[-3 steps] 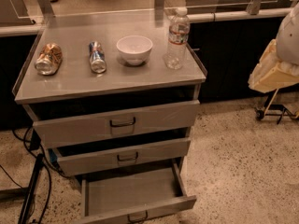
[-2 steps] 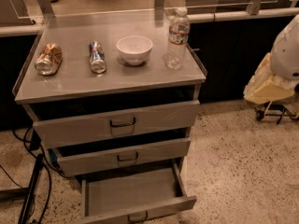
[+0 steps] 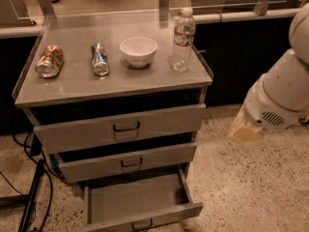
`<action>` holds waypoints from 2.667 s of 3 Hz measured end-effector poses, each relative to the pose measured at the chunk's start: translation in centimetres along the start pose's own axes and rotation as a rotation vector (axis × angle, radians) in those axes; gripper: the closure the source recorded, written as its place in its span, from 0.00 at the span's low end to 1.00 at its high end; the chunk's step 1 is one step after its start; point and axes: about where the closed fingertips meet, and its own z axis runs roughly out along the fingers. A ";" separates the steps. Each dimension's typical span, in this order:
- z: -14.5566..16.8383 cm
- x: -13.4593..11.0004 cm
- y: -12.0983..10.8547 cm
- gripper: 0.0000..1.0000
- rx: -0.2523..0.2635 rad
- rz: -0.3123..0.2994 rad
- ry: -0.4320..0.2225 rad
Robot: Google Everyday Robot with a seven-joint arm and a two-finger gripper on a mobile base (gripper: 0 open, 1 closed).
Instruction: Close bottom drawer
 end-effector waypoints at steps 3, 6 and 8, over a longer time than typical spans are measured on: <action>8.5 0.5 3.4 1.00 -0.154 0.065 -0.021; 18.5 -0.3 7.0 1.00 -0.283 0.068 -0.023; 25.8 1.9 10.2 1.00 -0.404 0.154 -0.015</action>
Offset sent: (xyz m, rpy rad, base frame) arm -0.0051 0.0142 -0.0385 0.0313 0.0699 -0.0257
